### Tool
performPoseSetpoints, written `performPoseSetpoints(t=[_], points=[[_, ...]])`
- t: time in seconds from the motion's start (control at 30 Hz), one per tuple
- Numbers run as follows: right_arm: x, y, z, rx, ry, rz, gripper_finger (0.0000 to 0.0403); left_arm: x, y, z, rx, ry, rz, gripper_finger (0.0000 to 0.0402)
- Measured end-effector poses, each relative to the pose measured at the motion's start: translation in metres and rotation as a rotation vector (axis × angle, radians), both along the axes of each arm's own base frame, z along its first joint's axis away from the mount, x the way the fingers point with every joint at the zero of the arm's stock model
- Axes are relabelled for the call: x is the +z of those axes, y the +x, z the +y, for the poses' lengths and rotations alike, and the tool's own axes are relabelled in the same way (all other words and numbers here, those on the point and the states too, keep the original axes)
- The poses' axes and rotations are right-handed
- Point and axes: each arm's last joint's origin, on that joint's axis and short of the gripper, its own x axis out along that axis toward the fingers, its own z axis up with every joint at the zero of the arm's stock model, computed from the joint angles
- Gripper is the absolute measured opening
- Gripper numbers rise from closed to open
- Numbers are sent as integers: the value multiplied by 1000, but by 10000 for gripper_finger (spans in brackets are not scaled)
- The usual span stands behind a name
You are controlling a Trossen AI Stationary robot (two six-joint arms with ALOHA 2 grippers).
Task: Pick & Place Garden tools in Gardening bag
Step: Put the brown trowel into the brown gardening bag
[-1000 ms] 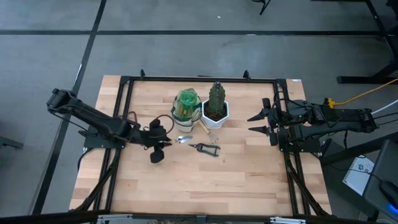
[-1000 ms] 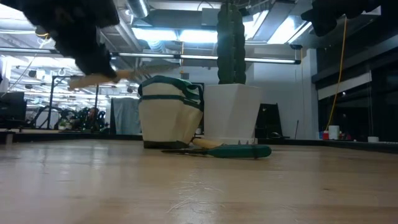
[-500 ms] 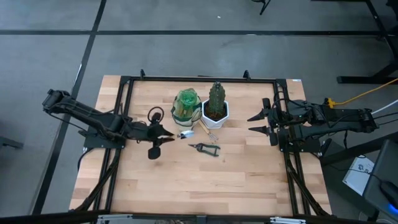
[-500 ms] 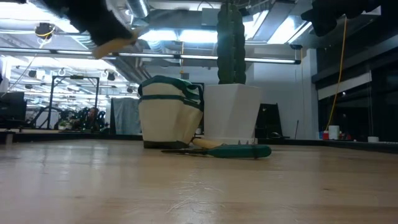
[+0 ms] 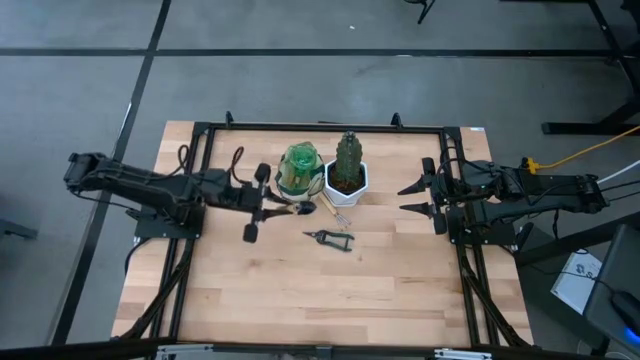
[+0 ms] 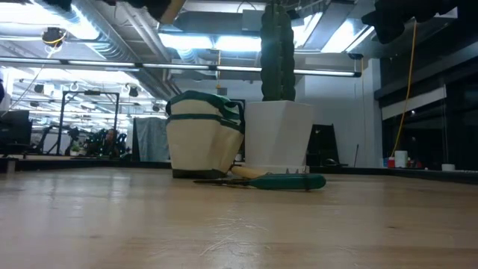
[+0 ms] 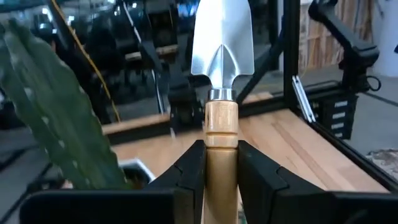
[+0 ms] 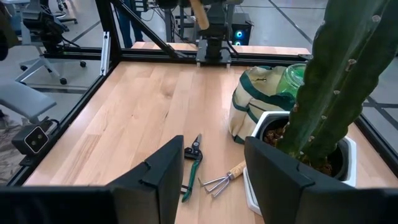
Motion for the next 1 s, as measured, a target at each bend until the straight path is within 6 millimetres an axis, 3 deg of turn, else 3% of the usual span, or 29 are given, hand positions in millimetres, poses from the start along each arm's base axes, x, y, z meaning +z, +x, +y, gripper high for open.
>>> performPoseSetpoints(t=[0.27,0.5,0.67,1.0], points=[[0,0,0,0,0,0,172,-11,9,34,-5,21,-143,65],[0,0,0,0,0,0,172,-38,13,68,107,-48,-194,65],[0,0,0,0,0,0,172,-58,18,88,185,-119,-114,65],[0,0,0,0,0,0,172,-75,20,102,253,-208,-12,65]])
